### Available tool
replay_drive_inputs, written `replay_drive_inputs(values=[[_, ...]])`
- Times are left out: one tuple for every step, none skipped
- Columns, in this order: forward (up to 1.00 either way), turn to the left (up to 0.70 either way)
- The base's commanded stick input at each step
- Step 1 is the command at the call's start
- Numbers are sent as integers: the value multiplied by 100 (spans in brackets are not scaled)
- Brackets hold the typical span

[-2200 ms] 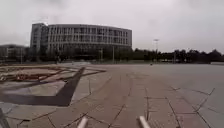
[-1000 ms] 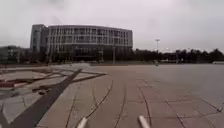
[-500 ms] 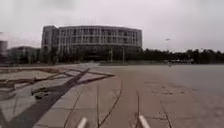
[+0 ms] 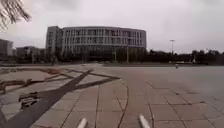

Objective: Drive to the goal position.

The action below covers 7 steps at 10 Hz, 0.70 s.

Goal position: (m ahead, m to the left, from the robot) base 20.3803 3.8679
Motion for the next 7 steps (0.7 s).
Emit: replay_drive_inputs(values=[[100, -2], [100, -2], [100, -2], [100, 23], [100, 34], [100, 20], [100, -2]])
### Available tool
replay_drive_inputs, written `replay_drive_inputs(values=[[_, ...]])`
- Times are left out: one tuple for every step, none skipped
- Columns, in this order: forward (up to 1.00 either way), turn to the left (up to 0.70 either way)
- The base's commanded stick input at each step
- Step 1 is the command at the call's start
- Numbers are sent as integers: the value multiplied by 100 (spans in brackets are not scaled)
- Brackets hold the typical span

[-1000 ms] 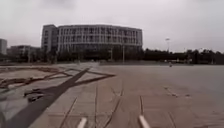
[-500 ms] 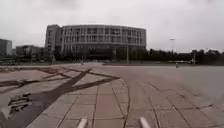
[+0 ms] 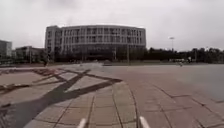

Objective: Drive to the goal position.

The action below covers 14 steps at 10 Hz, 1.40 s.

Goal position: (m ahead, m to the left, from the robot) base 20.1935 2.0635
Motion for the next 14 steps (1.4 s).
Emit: replay_drive_inputs(values=[[100, 3], [100, 24], [100, 31], [100, 28], [100, -2], [100, 5], [100, 22], [100, 29], [100, 27], [100, -2], [100, -2], [100, -2], [100, -2], [100, -2]])
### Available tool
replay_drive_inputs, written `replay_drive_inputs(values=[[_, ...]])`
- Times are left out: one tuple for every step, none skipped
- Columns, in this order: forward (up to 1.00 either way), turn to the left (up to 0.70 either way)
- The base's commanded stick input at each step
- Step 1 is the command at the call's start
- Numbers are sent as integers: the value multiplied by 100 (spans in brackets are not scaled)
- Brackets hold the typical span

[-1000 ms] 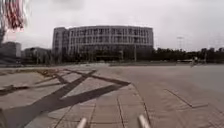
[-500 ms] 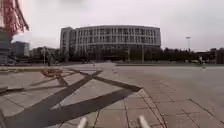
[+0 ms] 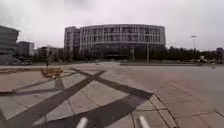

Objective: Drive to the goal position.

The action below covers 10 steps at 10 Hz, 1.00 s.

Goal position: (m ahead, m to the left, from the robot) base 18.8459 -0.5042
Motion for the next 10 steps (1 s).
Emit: replay_drive_inputs(values=[[100, -2], [100, -2], [100, -2], [100, -2], [100, -2], [100, -2], [100, -2], [100, -2], [100, -2], [100, -2]])
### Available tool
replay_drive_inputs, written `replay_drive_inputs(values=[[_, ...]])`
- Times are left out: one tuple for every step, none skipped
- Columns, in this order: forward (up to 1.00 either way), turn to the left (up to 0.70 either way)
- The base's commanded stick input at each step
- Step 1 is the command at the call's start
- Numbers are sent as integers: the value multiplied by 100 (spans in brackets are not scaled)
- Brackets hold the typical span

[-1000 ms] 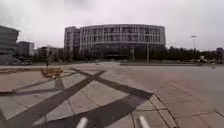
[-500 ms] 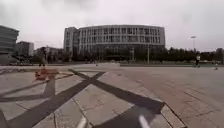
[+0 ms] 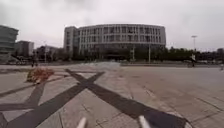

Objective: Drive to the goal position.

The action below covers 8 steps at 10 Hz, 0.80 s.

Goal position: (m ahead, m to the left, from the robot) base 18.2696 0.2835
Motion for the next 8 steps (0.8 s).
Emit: replay_drive_inputs(values=[[100, -2], [100, -2], [100, -2], [100, -2], [100, -2], [100, -2], [100, -2], [100, -2]])
